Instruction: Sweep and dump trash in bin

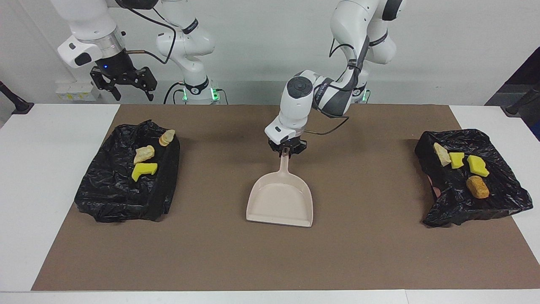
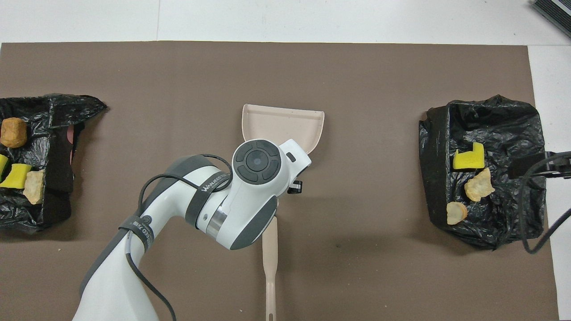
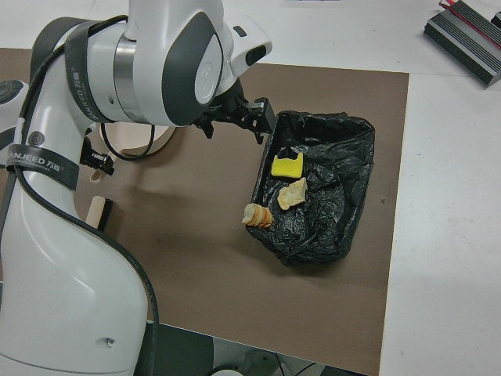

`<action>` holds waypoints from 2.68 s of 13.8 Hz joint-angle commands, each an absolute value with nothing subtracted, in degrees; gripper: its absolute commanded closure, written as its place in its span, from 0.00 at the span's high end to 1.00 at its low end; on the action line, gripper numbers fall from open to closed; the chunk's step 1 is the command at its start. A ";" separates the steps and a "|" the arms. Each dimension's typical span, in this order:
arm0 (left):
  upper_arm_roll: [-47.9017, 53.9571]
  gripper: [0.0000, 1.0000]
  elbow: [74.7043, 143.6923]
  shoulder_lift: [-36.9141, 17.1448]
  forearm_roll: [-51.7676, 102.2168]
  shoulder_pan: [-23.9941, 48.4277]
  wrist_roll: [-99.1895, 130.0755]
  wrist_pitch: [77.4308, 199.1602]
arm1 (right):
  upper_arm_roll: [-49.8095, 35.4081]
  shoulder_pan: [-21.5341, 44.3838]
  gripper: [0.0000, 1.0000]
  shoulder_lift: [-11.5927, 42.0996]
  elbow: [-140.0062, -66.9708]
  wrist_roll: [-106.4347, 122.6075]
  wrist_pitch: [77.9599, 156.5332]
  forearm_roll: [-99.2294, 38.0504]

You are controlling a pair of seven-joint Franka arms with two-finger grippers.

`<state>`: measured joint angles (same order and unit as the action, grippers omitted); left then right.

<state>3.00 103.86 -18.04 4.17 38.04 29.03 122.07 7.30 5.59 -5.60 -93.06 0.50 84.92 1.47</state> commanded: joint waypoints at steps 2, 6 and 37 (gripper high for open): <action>1.93 1.00 104.15 -18.11 5.01 37.71 29.09 122.26 | 6.68 4.92 1.00 -7.21 -95.01 1.93 86.13 2.46; 1.50 1.00 103.28 -16.00 5.01 34.46 28.91 120.59 | 6.68 4.92 1.00 -7.21 -95.01 1.93 86.13 2.46; -1.49 1.00 97.90 4.47 0.09 1.84 -6.86 90.44 | 6.68 5.01 1.00 -7.12 -93.78 2.02 86.04 2.11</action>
<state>-1.57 93.87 0.97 1.08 1.83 -6.06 90.55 7.19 5.59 -6.33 -92.96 0.60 84.93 1.48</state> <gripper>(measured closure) 0.000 0.000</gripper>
